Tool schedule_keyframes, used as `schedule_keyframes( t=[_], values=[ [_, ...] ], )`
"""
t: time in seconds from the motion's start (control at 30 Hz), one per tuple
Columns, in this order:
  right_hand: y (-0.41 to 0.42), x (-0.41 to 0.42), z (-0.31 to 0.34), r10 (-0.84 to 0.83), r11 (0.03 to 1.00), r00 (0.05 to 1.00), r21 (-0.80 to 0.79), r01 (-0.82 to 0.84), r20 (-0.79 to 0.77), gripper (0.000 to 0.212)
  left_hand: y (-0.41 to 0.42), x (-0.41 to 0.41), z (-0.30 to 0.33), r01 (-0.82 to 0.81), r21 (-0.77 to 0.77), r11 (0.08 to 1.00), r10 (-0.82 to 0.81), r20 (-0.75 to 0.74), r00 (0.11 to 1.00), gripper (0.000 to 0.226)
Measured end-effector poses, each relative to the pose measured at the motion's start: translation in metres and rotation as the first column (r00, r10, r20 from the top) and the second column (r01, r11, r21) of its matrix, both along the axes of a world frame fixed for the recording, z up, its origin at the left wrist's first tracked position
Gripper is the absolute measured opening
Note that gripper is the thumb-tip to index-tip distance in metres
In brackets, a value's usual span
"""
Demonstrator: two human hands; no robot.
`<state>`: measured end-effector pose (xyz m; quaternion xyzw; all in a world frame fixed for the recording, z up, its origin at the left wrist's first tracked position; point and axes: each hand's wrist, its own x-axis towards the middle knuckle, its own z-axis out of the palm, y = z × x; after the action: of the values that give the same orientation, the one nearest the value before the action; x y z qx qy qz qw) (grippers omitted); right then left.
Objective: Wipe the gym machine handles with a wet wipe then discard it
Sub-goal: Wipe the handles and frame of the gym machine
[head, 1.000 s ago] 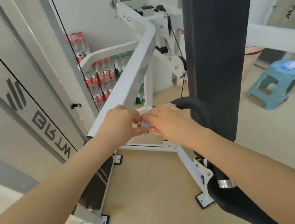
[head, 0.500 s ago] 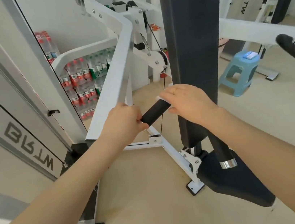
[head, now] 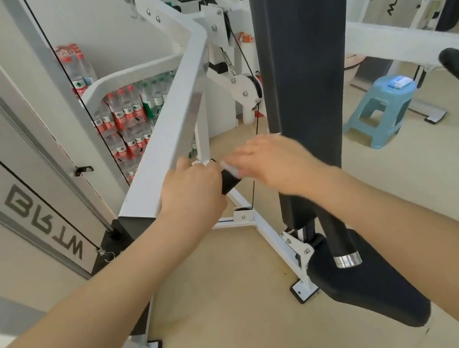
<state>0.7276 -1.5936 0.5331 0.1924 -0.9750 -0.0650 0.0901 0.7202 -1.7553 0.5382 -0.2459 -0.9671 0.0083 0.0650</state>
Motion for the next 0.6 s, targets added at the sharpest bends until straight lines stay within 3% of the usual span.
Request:
schedule_keyframes(
  t=[0.07,0.13,0.2,0.37,0.43,0.5,0.6],
  values=[
    [0.032,0.001,0.012,-0.173,0.976,0.981,-0.121,0.182,0.087,0.041,0.003,0.000,-0.003,0.013,0.062,0.998,-0.014,0.021,1.000,0.037],
    [0.047,0.012,0.015,-0.285,0.834,0.930,-0.417,0.361,0.234,0.045,0.006,0.001,-0.005,0.023,0.145,0.989,-0.031,0.056,0.998,0.048],
    [0.047,0.012,0.014,-0.289,0.732,0.912,-0.547,0.407,0.292,0.047,0.012,0.003,-0.007,0.041,0.224,0.974,-0.050,0.034,0.998,0.054],
    [0.054,0.006,0.017,-0.174,0.605,0.901,-0.680,0.416,0.397,0.048,0.041,0.000,-0.010,0.053,0.256,0.965,-0.043,-0.046,0.998,0.055],
    [0.065,0.019,0.009,-0.175,0.475,0.876,-0.741,0.474,0.449,0.037,0.051,0.000,-0.014,0.084,0.204,0.975,-0.066,-0.091,0.994,0.055],
    [0.074,0.030,0.004,-0.137,0.335,0.807,-0.740,0.584,0.575,0.017,0.056,-0.001,-0.021,0.114,0.168,0.979,-0.083,-0.181,0.980,0.061],
    [0.082,0.023,0.012,-0.002,0.201,0.684,-0.669,0.715,0.730,0.020,0.059,0.001,-0.027,0.072,0.160,0.985,-0.027,-0.266,0.964,0.068]
  ],
)
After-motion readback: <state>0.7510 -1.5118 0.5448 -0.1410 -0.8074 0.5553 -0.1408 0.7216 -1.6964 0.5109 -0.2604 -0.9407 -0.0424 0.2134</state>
